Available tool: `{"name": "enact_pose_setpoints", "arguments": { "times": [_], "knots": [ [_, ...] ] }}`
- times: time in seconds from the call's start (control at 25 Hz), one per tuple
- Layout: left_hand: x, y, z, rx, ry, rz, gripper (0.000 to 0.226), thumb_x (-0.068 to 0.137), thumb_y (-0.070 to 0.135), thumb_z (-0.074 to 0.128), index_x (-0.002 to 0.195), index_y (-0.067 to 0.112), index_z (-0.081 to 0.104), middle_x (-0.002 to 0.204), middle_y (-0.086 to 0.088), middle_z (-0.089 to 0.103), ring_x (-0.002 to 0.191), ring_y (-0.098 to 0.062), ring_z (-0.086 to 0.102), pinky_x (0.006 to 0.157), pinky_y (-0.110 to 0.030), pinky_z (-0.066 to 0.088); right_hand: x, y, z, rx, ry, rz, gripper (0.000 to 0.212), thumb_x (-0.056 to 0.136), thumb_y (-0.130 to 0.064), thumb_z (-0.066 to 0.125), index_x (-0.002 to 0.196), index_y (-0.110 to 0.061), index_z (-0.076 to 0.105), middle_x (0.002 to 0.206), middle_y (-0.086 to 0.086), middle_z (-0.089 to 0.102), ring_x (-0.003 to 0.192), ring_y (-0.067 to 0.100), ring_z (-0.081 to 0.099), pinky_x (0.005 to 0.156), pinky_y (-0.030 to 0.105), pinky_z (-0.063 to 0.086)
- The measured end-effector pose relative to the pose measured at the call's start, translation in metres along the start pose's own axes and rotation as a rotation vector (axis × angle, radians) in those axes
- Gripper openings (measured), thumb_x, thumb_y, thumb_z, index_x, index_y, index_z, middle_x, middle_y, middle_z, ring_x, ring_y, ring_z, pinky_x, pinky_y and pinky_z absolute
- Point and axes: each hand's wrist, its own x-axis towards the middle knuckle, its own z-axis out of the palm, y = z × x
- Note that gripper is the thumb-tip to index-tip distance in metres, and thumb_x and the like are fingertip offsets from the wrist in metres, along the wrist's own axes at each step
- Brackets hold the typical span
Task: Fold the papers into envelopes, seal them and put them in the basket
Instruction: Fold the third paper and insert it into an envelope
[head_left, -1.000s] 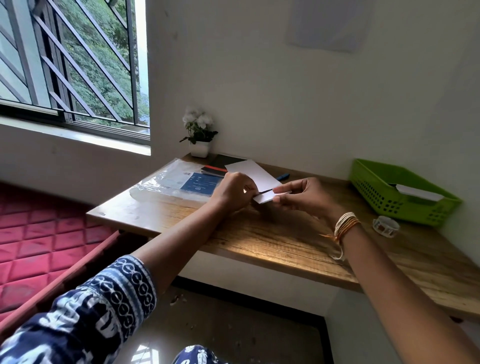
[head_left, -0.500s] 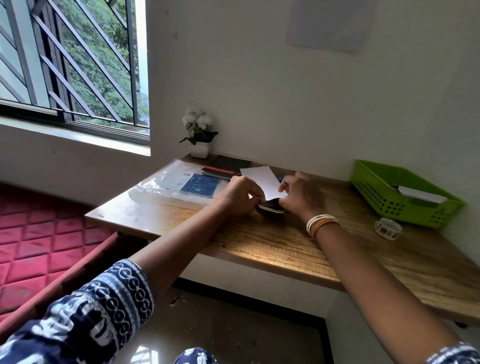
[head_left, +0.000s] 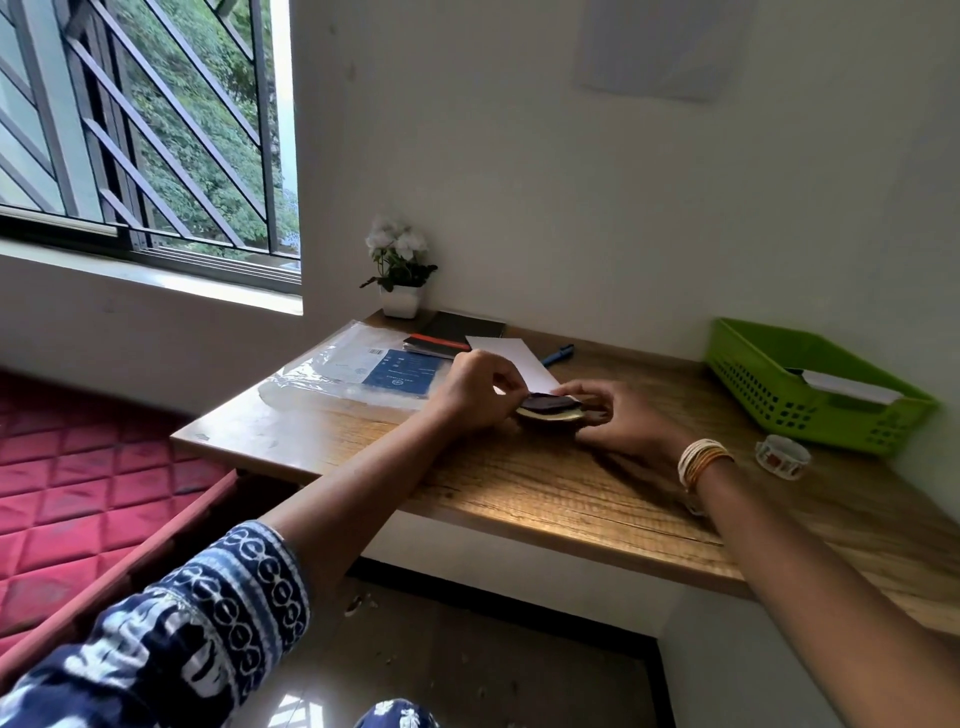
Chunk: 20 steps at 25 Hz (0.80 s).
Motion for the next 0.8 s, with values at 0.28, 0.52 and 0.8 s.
{"name": "enact_pose_setpoints", "arguments": {
  "times": [0.28,0.52,0.8],
  "knots": [
    [-0.007,0.010,-0.002,0.034,-0.188,0.010,0.024,0.084,0.032,0.069,0.097,0.012,0.075,0.093,0.004,0.072,0.070,0.001,0.058,0.056,-0.001,0.043,-0.008,0.005,0.005,0.025,0.218,-0.043,0.015,0.082,-0.018,0.071,0.095,-0.014,0.077,0.095,-0.001,0.073,0.093,0.011,0.065,0.078,0.025,0.052],
    [-0.005,0.009,-0.003,0.082,-0.253,0.034,0.024,0.083,0.028,0.071,0.105,0.019,0.071,0.099,0.002,0.072,0.076,0.000,0.060,0.056,-0.001,0.043,-0.004,0.006,0.012,-0.092,0.239,-0.011,0.021,0.083,-0.025,0.071,0.101,-0.013,0.073,0.098,-0.002,0.069,0.090,0.011,0.062,0.071,0.017,0.047],
    [-0.003,0.006,0.005,0.191,-0.330,0.064,0.027,0.087,0.033,0.065,0.113,0.026,0.069,0.120,0.007,0.067,0.108,-0.012,0.059,0.088,-0.024,0.046,-0.004,0.002,0.017,-0.236,0.214,-0.094,0.016,0.087,-0.021,0.067,0.100,-0.014,0.074,0.104,0.000,0.068,0.092,0.010,0.061,0.077,0.019,0.049]
  ]
}}
